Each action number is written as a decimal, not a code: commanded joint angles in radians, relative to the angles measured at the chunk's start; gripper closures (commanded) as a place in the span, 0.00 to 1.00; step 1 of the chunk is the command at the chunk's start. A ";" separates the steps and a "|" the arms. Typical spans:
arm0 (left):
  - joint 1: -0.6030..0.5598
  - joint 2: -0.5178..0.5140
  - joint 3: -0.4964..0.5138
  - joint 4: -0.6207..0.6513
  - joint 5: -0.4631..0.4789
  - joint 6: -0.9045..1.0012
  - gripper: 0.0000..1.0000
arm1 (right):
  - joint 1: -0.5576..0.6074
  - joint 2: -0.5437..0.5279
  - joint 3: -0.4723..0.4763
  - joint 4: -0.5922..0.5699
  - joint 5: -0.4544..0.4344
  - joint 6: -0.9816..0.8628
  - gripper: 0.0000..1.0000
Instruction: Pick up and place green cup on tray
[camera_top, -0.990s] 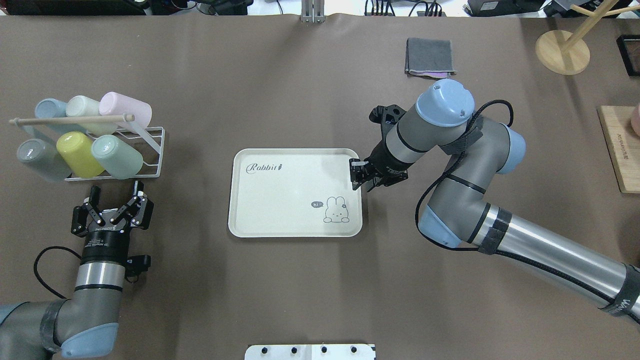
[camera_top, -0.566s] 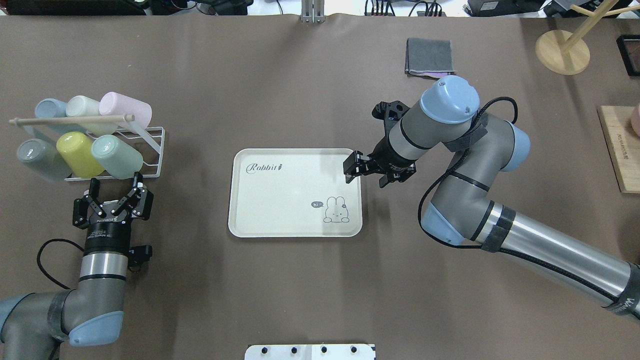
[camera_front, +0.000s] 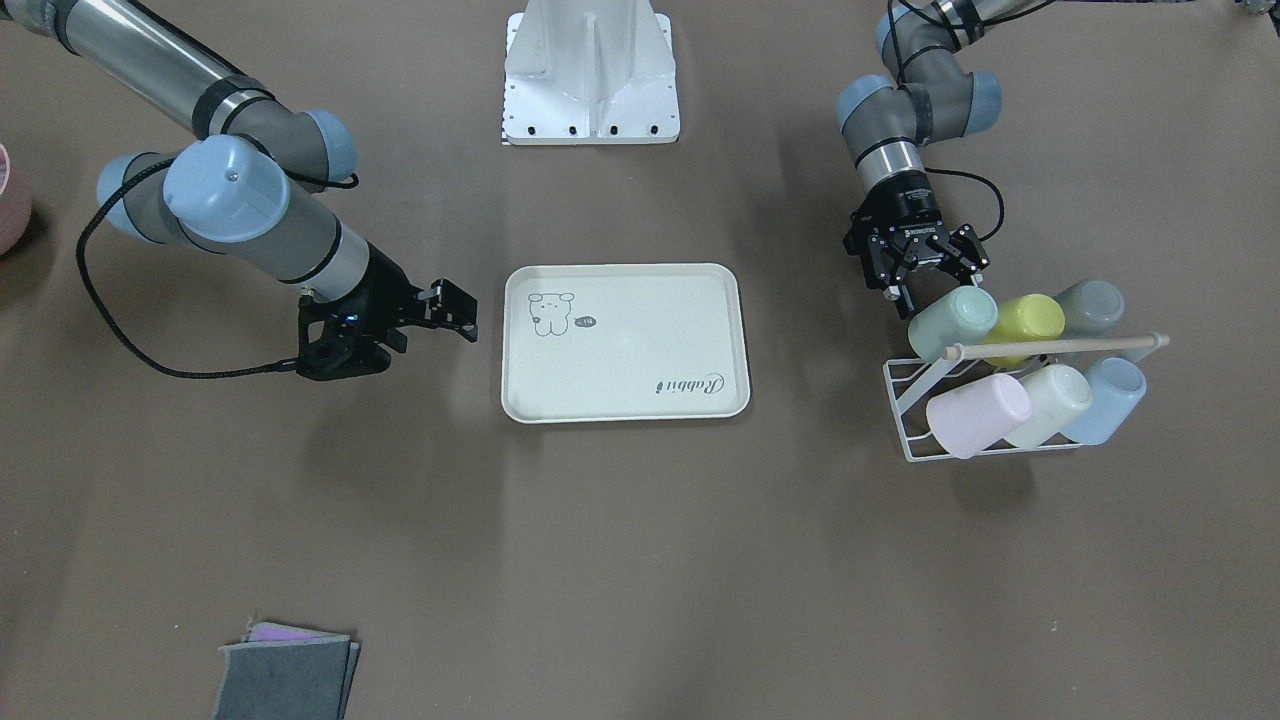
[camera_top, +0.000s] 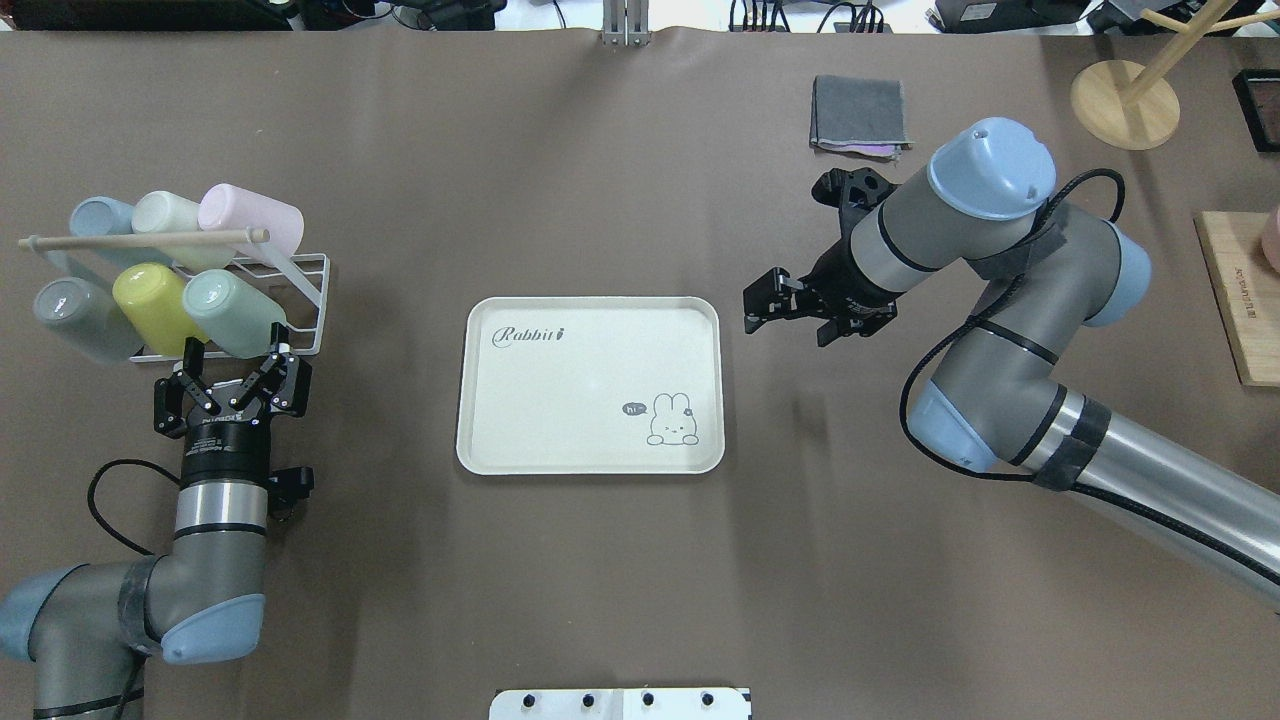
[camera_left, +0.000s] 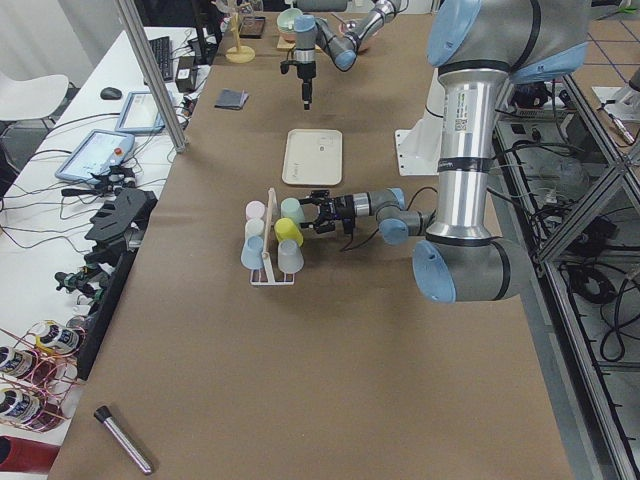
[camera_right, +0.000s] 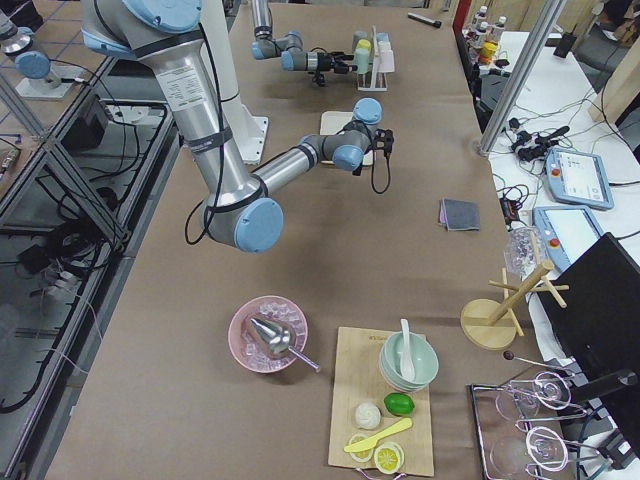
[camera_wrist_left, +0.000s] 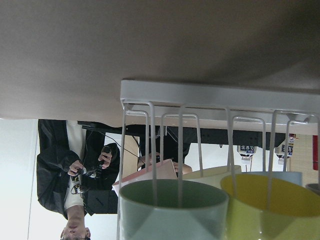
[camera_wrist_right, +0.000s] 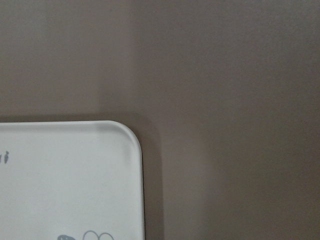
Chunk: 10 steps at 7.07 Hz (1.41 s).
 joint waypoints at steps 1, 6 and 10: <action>-0.022 -0.031 0.031 0.000 -0.009 -0.001 0.02 | 0.042 -0.050 0.041 -0.002 -0.001 -0.114 0.00; -0.031 -0.034 0.048 -0.003 -0.036 -0.002 0.02 | 0.242 -0.286 0.192 -0.038 0.111 -0.309 0.00; -0.030 -0.043 0.062 -0.020 -0.036 0.004 0.11 | 0.495 -0.466 0.240 -0.043 0.240 -0.520 0.00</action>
